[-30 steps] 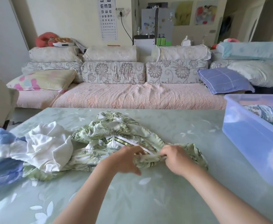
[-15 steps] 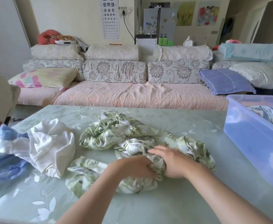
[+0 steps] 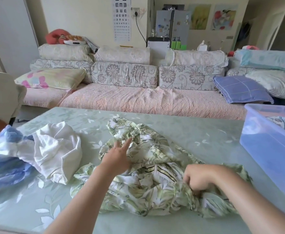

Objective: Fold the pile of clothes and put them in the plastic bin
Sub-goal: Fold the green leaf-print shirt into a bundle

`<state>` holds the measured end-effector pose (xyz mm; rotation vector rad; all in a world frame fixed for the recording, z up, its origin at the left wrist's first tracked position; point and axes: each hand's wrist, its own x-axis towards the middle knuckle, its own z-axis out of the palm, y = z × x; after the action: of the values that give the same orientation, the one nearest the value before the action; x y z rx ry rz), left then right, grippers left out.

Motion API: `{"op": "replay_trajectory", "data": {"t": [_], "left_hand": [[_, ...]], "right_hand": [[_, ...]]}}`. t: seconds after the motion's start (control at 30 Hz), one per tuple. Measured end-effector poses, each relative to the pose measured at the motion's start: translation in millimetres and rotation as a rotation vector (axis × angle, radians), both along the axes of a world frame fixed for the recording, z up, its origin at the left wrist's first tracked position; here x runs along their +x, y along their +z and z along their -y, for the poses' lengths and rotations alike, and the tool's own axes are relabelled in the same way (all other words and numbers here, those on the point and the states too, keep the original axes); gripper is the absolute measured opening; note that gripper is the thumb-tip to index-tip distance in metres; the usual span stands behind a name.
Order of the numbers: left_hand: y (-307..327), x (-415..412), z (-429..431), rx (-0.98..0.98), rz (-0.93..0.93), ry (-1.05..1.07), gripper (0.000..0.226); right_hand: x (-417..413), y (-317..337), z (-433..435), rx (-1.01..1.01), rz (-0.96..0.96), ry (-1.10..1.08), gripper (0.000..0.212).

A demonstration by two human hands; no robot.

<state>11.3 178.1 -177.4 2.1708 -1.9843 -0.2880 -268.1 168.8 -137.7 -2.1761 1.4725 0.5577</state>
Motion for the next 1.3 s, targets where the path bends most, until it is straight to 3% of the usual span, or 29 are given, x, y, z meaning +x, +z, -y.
{"op": "replay_trajectory", "data": {"t": [0.07,0.13,0.27,0.3,0.33,0.4,0.43,0.5,0.63,0.7,0.8,0.87,1.0,1.1,1.17,1.23,1.3], "left_hand": [[0.9,-3.3,0.6,0.078,0.01,-0.042,0.055],[6.5,-6.2,1.9,0.061,0.107,-0.096,0.028],[29.1,-8.4,6.0,-0.055,0.033,-0.218,0.018],[35.8,-8.1,8.2,-0.11,0.015,-0.244,0.018],[41.7,-7.5,10.2,-0.18,0.006,-0.264,0.018],[50.1,-5.4,14.8,-0.347,0.006,-0.288,0.016],[51.9,-3.5,17.6,-0.424,0.016,-0.294,0.014],[53.9,0.2,21.9,-0.519,0.068,-0.261,0.014],[60.7,-13.5,21.8,-0.606,0.052,-0.036,0.014],[68.0,-25.9,19.6,-0.533,-0.103,-0.006,0.026],[77.1,-45.3,7.0,0.038,-0.659,-0.172,0.051],[75.7,-57.0,-2.1,0.267,-0.761,-0.215,0.059],[70.5,-71.7,-5.2,0.17,-0.996,-0.07,0.06],[75.0,-69.2,-6.7,0.073,-1.238,0.132,0.056],[70.6,-64.4,-9.0,-0.036,-1.082,0.274,0.036],[63.7,-51.9,-13.0,-0.074,-0.607,0.306,0.018],[60.3,-36.4,-22.9,0.026,-0.22,0.257,0.021]], "right_hand": [[8.2,1.8,6.1,-0.118,0.287,-0.087,0.036],[21.3,1.5,12.0,-0.377,0.451,-0.08,0.032],[54.3,-1.2,22.6,-0.501,0.432,0.103,0.089],[59.8,-1.4,27.1,-0.502,0.411,0.112,0.09],[63.5,-1.7,32.0,-0.5,0.437,0.111,0.078],[67.4,0.4,41.5,-0.54,0.554,0.021,0.018],[66.5,1.7,46.6,-0.609,0.59,-0.034,0.015],[60.6,3.1,55.1,-0.734,0.607,-0.158,0.032],[44.7,6.3,69.3,-0.832,0.637,-0.457,0.036],[37.6,11.7,71.2,-0.781,0.704,-0.594,0.037],[31.2,18.6,67.3,-0.661,0.834,-0.745,0.037],[33.2,20.0,61.8,-0.629,0.936,-0.77,0.031],[43.0,24.0,33.2,-0.512,1.051,-0.406,0.009],[51.9,23.0,6.3,-0.532,0.802,0.019,0.011],[59.8,15.2,-3.9,-0.604,0.623,0.215,0.018],[64.8,11.4,-9.8,-0.595,0.644,0.218,0.025],[63.8,11.8,-10.1,-0.594,0.691,0.143,0.028]]}}
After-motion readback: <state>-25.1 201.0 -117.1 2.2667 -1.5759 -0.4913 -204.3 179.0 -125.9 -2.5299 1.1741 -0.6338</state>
